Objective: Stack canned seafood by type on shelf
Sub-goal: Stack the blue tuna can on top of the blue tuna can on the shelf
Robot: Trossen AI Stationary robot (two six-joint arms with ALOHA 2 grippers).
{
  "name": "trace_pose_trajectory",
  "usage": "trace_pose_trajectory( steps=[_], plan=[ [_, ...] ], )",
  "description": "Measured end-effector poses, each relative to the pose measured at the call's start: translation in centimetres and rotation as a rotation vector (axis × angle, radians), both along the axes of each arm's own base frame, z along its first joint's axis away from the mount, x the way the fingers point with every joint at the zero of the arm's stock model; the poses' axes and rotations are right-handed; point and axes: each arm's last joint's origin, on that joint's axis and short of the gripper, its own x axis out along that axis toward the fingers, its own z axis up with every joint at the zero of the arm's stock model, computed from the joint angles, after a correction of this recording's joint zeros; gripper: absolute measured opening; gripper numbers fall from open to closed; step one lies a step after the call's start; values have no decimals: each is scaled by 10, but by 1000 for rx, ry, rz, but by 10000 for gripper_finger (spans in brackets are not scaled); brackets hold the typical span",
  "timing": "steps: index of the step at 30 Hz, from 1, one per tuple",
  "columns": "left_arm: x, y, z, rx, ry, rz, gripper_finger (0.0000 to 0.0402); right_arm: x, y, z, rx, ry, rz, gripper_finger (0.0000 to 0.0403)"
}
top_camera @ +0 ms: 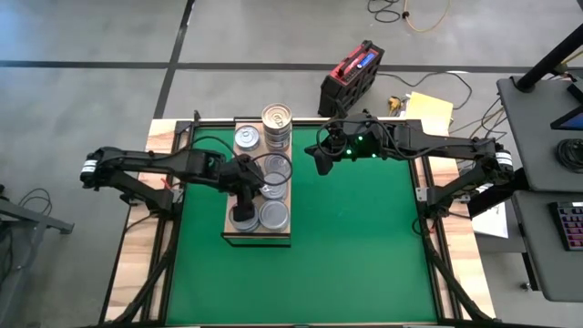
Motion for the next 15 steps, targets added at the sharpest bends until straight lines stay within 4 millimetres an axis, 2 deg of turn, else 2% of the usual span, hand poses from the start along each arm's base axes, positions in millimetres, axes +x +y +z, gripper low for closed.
trace_pose_trajectory(
  steps=[15],
  plan=[
    [1, 0, 0, -3, -8, 4, 0, 0, 0, 0, -3, 1, 2, 13]
  ],
)
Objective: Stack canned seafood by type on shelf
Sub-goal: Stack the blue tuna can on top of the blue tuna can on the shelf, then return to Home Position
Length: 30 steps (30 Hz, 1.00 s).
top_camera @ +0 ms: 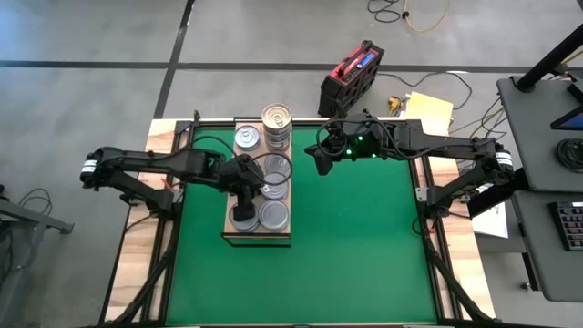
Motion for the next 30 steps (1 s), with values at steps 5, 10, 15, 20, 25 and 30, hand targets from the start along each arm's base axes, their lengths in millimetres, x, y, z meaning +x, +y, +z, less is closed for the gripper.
trace_pose_trajectory(
  steps=[5, 10, 15, 20, 25, 30],
  plan=[
    [-9, 0, 16, 1, -10, -2, 0, 0, 0, 0, -1, 0, 0, 13],
    [-26, 1, 43, 22, -97, -34, 0, 0, 0, 0, -32, 6, 16, 13],
    [-43, 1, 59, 35, -170, -50, 0, 0, 0, 0, -111, 22, 56, 13],
    [-47, 1, 67, 4, -243, -10, 0, 0, 0, 0, -131, 26, 67, 13],
    [-43, 2, 69, -35, -293, 80, 0, 0, 0, 0, -140, 28, 70, 13],
    [-33, 1, 66, -119, -310, 111, 0, 3, 0, 6, -173, -41, 84, 13]
  ],
)
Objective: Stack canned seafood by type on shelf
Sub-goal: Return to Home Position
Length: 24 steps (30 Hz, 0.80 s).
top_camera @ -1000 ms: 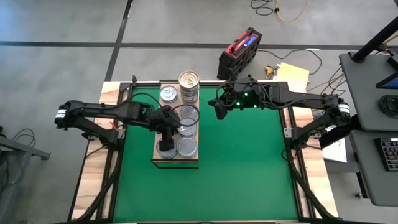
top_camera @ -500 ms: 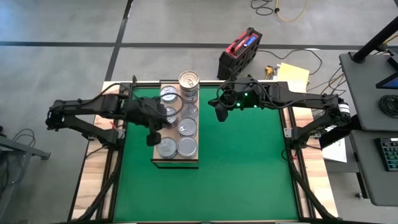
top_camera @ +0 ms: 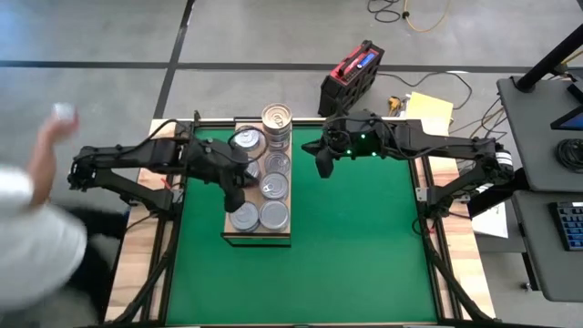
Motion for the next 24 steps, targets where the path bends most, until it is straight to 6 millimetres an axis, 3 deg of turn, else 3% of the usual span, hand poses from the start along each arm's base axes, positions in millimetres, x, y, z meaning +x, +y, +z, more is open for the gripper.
trace_pose_trajectory(
  steps=[5, 12, 15, 20, 22, 24],
  plan=[
    [-4, -5, 5, 2, -90, -200, 0, -11, 9, 19, -166, -96, 245, 13],
    [-51, -3, 6, 67, -324, -225, 0, -54, 9, 40, -380, -176, 300, 13],
    [-76, -4, 9, 88, -543, -272, 0, -71, 19, 43, -489, -267, 520, 13],
    [-109, -4, -3, 106, -772, -284, 0, -97, 36, 34, -656, -491, 1030, 13],
    [-119, -4, -10, 98, -805, -277, 0, -105, 37, 25, -657, -500, 1066, 13],
    [-129, -4, -18, 95, -828, -272, 0, -112, 34, 18, -602, -456, 970, 13]
  ],
)
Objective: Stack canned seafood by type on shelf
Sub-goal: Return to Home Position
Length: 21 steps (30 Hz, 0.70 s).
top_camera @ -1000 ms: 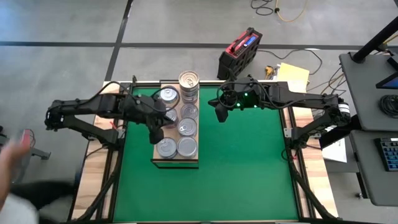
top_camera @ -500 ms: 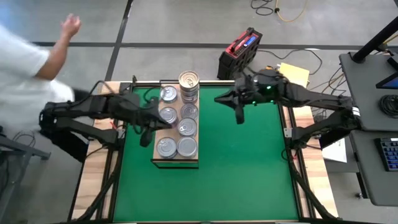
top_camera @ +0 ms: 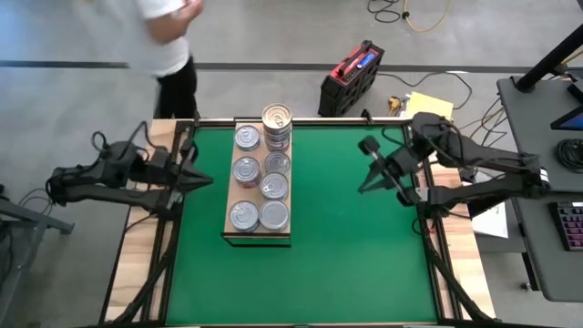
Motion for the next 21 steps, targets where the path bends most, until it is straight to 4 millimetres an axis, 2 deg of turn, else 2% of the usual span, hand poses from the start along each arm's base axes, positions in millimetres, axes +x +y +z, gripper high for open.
trace_pose_trajectory(
  steps=[4, 11, 17, 21],
  plan=[
    [-16, 0, -9, 0, -49, 3, 0, -12, -2, -16, 76, 16, -154, 13],
    [-44, 1, -27, 9, -136, 8, 0, -27, -2, -59, 108, -27, -248, 13],
    [-65, 2, -46, 9, -251, 10, 0, -35, -1, -102, 123, -144, -281, 13],
    [-64, 2, -60, 9, -258, 12, 0, -44, 1, -129, 137, -195, -277, 13]
  ],
)
